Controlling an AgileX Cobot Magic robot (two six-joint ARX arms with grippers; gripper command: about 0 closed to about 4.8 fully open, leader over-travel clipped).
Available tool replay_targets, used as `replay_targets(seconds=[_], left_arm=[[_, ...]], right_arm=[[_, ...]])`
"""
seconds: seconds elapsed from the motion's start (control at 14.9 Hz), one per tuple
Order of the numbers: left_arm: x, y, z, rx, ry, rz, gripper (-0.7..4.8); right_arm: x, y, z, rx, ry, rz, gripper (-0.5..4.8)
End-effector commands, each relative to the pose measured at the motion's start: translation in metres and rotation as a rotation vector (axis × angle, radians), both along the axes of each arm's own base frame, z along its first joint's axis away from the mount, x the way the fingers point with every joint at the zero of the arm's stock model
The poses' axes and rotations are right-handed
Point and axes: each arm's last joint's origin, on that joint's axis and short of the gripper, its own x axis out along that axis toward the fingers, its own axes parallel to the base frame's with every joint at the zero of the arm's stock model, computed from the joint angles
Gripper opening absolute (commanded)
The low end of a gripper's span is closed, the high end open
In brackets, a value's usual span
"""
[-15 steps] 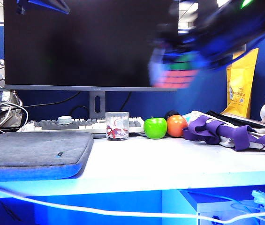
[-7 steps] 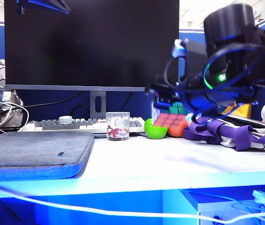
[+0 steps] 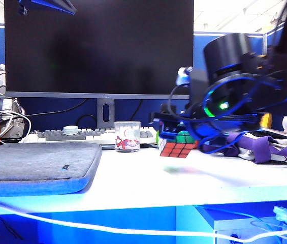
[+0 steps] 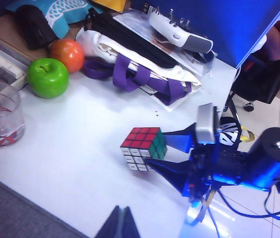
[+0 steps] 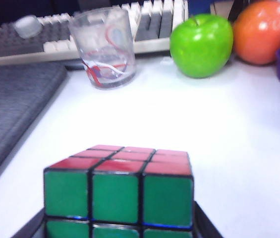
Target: Rotate the Rubik's Cube so that its red face is facing towards you.
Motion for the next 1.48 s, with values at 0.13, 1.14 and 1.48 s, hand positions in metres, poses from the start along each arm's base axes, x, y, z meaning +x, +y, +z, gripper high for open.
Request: replay_targets(seconds=[0.13, 1.14, 1.48], left_arm=[[-0.001, 0.000, 0.003, -0.004, -0.021, -0.003, -0.04], [-0.001, -0.001, -0.005, -0.027, 0.005, -0.031, -0.04], [-0.002, -0.001, -0.006, -0.027, 0.016, -0.032, -0.04]], right_arm=[[0.011, 0.008, -0.008, 0.004, 0.010, 0.004, -0.01], [0.049, -0.020, 0.059, 0.102, 0.299, 0.152, 4.79], [0.091, -0.035, 0.183, 0.011, 0.570, 0.154, 4.79]])
